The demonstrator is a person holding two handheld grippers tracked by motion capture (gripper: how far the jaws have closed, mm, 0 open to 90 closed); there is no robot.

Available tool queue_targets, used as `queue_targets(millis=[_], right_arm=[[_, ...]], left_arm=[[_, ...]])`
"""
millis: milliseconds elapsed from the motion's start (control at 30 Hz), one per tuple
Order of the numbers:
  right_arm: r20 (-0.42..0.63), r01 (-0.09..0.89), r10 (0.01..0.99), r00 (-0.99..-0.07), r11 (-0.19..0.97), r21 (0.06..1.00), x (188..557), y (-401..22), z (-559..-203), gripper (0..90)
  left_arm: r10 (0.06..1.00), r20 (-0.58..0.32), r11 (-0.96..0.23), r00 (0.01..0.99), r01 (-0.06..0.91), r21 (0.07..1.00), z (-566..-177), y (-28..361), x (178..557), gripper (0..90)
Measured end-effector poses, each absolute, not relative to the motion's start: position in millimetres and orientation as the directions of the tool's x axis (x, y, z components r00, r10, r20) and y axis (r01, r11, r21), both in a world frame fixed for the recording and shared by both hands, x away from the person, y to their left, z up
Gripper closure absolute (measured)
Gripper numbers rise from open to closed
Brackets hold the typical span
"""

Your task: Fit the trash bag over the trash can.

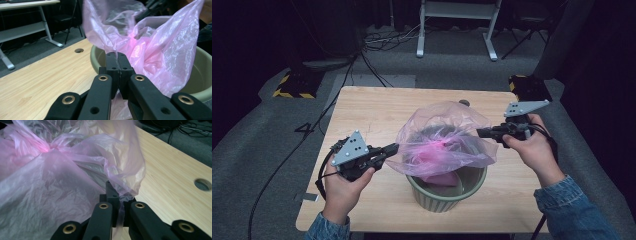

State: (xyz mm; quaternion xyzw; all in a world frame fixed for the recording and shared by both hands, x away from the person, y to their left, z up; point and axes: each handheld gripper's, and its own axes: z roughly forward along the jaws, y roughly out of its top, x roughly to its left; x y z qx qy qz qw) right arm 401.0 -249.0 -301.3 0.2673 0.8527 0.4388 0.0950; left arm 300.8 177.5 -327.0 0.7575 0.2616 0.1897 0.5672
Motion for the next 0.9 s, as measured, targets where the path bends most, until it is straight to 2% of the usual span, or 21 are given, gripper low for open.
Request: queue_targets(millis=[233, 333, 367, 400, 433, 467, 533, 567, 667, 700, 800, 900], right_arm=[[0.035, 0.384, 0.607, -0.794, 0.455, 0.803, 386.1, -292.0, -294.5, 90.0], [0.036, 0.38, 0.611, -0.791, 0.444, 0.811, 384.3, -300.6, -293.4, 90.0], [0.061, 0.38, 0.586, -0.808, 0.439, 0.814, 384.6, -300.8, -295.6, 89.3], [0.058, 0.363, 0.573, -0.817, 0.435, 0.824, 385.2, -298.7, -296.6, 80.7], [0.044, 0.336, 0.562, -0.826, 0.428, 0.839, 386.2, -295.3, -297.6, 68.1], [0.028, 0.31, 0.558, -0.83, 0.419, 0.853, 387.4, -291.2, -298.5, 61.3], [0.038, 0.3, 0.537, -0.843, 0.41, 0.862, 389.8, -283.4, -299.4, 61.3], [0.042, 0.293, 0.525, -0.85, 0.404, 0.866, 391.6, -279.2, -300.1, 64.2], [0.053, 0.298, 0.527, -0.848, 0.392, 0.87, 398.8, -269.0, -302.2, 82.4], [0.069, 0.309, 0.53, -0.845, 0.379, 0.872, 401.9, -265.9, -303.4, 85.3], [0.073, 0.319, 0.562, -0.824, 0.354, 0.879, 412.7, -255.9, -310.0, 88.7], [0.05, 0.346, 0.606, -0.794, 0.382, 0.857, 424.2, -246.0, -320.5, 88.5]], left_arm=[[0.661, -0.007, -0.198, 0.751, 0.184, 0.963, -317.9, 194.2, 295.8, 90.0], [0.656, -0.03, -0.19, 0.754, 0.203, 0.961, -320.7, 196.1, 298.3, 90.0], [0.654, -0.037, -0.201, 0.755, 0.221, 0.954, -325.9, 193.3, 302.3, 90.0], [0.647, -0.042, -0.199, 0.761, 0.222, 0.954, -328.2, 191.7, 304.5, 90.0], [0.641, -0.052, -0.193, 0.766, 0.227, 0.955, -330.0, 190.3, 306.6, 89.9], [0.64, -0.06, -0.184, 0.766, 0.229, 0.956, -331.2, 189.3, 308.7, 89.1], [0.647, -0.062, -0.18, 0.76, 0.232, 0.956, -332.9, 188.1, 313.7, 83.5], [0.65, -0.064, -0.179, 0.757, 0.235, 0.955, -333.8, 187.6, 316.4, 83.4], [0.667, -0.062, -0.19, 0.743, 0.25, 0.949, -337.3, 186.1, 325.3, 85.2], [0.672, -0.061, -0.194, 0.738, 0.254, 0.947, -338.9, 185.2, 328.8, 85.8], [0.698, -0.049, -0.218, 0.715, 0.277, 0.936, -345.4, 182.8, 339.5, 88.0], [0.708, -0.057, -0.236, 0.703, 0.312, 0.92, -354.7, 180.3, 350.0, 88.6]])
